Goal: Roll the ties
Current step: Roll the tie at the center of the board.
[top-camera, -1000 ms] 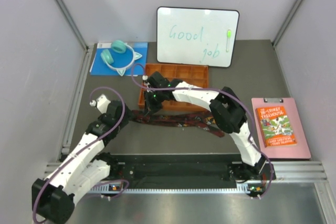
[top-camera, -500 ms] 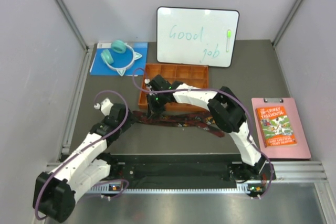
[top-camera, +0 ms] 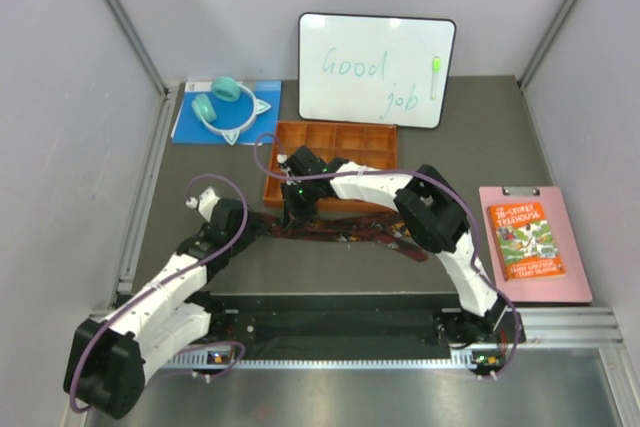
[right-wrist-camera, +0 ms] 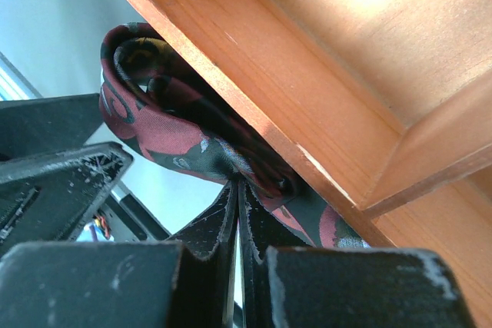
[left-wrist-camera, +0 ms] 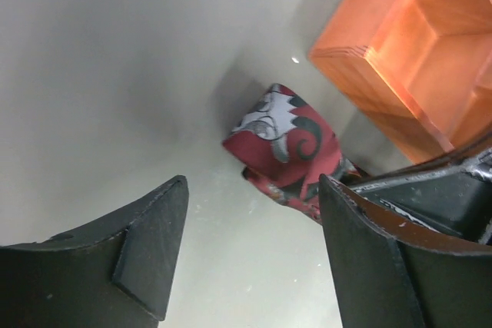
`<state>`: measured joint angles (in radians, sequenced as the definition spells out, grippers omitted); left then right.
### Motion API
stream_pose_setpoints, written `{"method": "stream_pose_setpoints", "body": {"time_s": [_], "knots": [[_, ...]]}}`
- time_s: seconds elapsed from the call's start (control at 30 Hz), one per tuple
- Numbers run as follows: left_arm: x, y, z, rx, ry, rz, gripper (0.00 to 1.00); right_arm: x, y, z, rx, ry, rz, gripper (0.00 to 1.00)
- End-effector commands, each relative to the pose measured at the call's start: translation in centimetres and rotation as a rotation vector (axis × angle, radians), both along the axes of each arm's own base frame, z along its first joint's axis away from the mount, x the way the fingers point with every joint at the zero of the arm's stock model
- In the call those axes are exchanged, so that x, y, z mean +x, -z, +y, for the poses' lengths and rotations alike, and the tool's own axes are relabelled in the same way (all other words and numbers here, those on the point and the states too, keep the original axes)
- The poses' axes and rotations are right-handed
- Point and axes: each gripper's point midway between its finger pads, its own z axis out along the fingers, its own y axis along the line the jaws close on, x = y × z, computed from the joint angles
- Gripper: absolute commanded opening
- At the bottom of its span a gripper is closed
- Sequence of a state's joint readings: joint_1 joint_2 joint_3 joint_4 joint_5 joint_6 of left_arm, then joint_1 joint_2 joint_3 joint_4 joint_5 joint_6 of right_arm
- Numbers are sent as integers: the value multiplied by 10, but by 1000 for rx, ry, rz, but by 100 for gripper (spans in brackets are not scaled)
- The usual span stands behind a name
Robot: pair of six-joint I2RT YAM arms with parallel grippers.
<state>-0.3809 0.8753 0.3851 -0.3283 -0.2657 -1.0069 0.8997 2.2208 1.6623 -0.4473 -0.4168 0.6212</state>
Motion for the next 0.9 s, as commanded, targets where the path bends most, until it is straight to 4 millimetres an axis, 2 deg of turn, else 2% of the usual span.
{"method": "stream_pose_setpoints", "body": {"time_s": [0.0, 0.23, 0.47, 0.7, 0.87], "knots": [[12, -3, -12, -45, 46, -65, 72, 9, 1, -3, -6, 7, -45, 0], [17, 10, -14, -14, 69, -39, 67, 10, 1, -3, -11, 7, -51, 0], [18, 23, -12, 13, 77, -28, 49, 10, 2, -3, -11, 6, -49, 0], [21, 23, -16, 19, 119, -50, 42, 10, 6, -4, -23, 4, -47, 0], [23, 22, -20, 34, 155, -34, 26, 11, 9, -4, -29, 9, -45, 0]]}}
